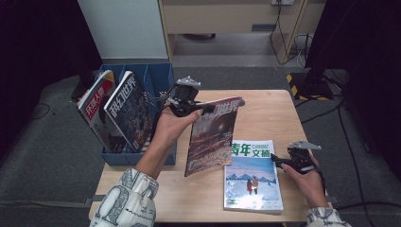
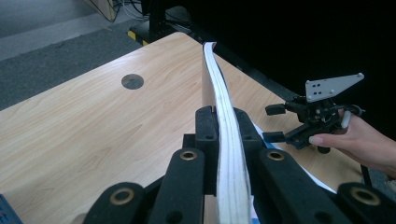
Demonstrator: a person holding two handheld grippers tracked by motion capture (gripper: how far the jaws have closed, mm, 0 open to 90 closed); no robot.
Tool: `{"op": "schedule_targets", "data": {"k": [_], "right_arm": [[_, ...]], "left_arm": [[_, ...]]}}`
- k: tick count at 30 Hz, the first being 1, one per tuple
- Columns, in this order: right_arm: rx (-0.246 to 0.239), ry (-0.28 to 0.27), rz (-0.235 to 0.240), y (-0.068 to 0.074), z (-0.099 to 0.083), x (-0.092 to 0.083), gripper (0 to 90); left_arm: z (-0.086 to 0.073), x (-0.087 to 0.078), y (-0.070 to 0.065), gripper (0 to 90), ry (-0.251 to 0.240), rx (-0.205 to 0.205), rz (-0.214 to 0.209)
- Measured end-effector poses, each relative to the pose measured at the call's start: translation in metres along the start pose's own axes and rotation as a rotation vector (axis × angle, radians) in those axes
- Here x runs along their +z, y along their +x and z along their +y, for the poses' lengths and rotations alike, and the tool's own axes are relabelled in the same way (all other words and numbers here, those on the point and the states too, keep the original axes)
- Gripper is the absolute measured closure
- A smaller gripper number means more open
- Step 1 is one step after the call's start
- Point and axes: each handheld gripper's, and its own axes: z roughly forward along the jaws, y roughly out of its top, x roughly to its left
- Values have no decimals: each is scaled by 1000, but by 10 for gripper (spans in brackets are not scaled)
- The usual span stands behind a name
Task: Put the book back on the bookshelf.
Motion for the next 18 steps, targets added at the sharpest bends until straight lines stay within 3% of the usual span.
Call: {"op": "schedule_targets", "data": {"k": [11, 18], "right_arm": [[4, 8, -2, -2, -2, 1, 176], [5, 14, -1, -2, -2, 1, 176]], "left_arm": [[2, -2, -1, 837, -2, -3, -1], [5, -12, 1, 837, -26, -18, 0]]}}
